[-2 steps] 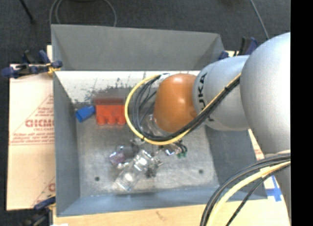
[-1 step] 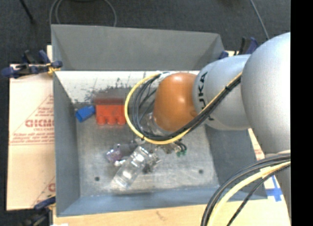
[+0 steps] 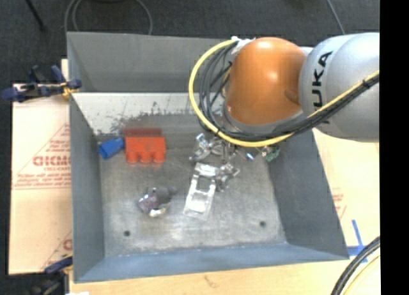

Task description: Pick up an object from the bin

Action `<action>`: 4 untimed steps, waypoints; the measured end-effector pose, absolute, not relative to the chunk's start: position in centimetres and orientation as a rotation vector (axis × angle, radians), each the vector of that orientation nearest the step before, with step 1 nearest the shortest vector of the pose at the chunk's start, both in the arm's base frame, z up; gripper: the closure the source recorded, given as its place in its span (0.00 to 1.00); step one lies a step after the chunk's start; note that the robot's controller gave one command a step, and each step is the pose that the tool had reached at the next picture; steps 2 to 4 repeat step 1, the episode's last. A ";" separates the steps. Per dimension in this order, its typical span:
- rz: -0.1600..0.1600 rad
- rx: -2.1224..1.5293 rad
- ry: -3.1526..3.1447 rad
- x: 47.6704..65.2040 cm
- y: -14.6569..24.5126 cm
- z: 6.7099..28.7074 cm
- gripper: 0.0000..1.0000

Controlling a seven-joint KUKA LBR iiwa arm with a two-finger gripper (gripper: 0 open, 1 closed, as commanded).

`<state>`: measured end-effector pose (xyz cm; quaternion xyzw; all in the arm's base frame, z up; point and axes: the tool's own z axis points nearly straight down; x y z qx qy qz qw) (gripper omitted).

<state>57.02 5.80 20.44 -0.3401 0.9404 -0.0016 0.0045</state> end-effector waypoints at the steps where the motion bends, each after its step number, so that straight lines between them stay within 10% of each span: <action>1: -0.002 -1.468 2.770 57.2 8.3 24.6 1.00; 4: -0.002 -1.468 2.770 57.2 8.3 24.6 1.00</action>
Offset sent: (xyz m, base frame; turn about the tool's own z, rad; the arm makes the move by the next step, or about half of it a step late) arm 0.0005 0.0251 0.0408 -0.2815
